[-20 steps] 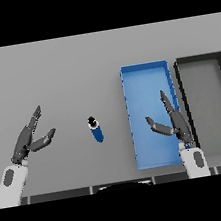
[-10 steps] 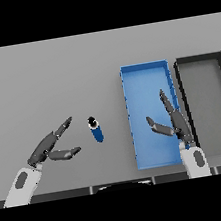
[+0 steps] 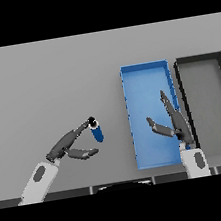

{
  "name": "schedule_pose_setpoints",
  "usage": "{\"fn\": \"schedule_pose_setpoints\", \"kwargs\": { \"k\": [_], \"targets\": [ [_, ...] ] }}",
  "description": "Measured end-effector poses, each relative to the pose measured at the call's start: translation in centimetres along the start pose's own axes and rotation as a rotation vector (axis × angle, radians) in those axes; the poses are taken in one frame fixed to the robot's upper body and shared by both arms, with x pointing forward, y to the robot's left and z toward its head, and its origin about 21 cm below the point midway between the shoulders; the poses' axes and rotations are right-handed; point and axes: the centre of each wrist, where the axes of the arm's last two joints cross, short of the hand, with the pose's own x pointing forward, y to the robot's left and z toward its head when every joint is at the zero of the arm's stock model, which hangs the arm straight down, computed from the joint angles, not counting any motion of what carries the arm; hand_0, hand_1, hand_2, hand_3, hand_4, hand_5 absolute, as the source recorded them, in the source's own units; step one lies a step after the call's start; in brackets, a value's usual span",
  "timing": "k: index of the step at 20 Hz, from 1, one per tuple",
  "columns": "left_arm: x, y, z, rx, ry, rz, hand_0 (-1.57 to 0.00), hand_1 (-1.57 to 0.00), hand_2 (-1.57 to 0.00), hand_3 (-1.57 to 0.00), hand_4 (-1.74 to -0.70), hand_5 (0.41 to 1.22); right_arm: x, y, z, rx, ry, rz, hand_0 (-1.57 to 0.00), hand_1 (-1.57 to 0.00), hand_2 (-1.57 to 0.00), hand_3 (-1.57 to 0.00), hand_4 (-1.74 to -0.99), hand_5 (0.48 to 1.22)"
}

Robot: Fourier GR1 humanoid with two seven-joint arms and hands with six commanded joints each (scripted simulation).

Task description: Pick up the blue pipe and place it into the blue bin.

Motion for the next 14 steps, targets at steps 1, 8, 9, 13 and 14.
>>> {"fn": "schedule_pose_setpoints", "kwargs": {
  "k": [1, 8, 9, 13, 14],
  "targets": [
    [0.0, -0.9, -0.6, -0.013, -0.003, 0.009, 0.0, 0.0, 0.0, 0.0, -1.11, 0.45, -0.3, -0.2, 0.3, -0.005, 0.007, 0.007, 0.0, 0.0, 0.0, 0.0, -1.276, 0.609],
    [-0.8, -2.1, -4.8, -0.027, -0.025, 0.005, 0.0, 0.0, 0.0, 0.0, -1.08, 0.459, -0.2, -0.3, 0.4, -0.011, 0.009, 0.008, 0.0, 0.0, 0.0, 0.0, -1.264, 0.598],
    [-0.9, -2.5, -5.1, -0.04, -0.052, 0.034, 0.0, 0.0, 0.0, 0.0, -1.09, 0.477, -0.3, -0.3, 0.4, -0.008, 0.009, 0.001, 0.0, 0.0, 0.0, 0.0, -1.264, 0.598],
    [-1.1, -3.5, -6.7, -0.023, -0.093, 0.137, -0.19, -0.35, -0.48, -0.52, -1.25, 0.73, -0.5, -0.4, 0.6, -0.012, -0.001, 0.003, 0.0, 0.0, 0.0, 0.0, -1.26, 0.6],
    [-0.9, -3.7, -6.9, -0.013, -0.106, 0.181, -0.44, -0.59, -0.7, -0.72, -1.35, 0.828, -0.4, -0.3, 0.5, -0.01, -0.003, 0.004, 0.0, 0.0, 0.0, 0.0, -1.259, 0.602]
  ]
}}
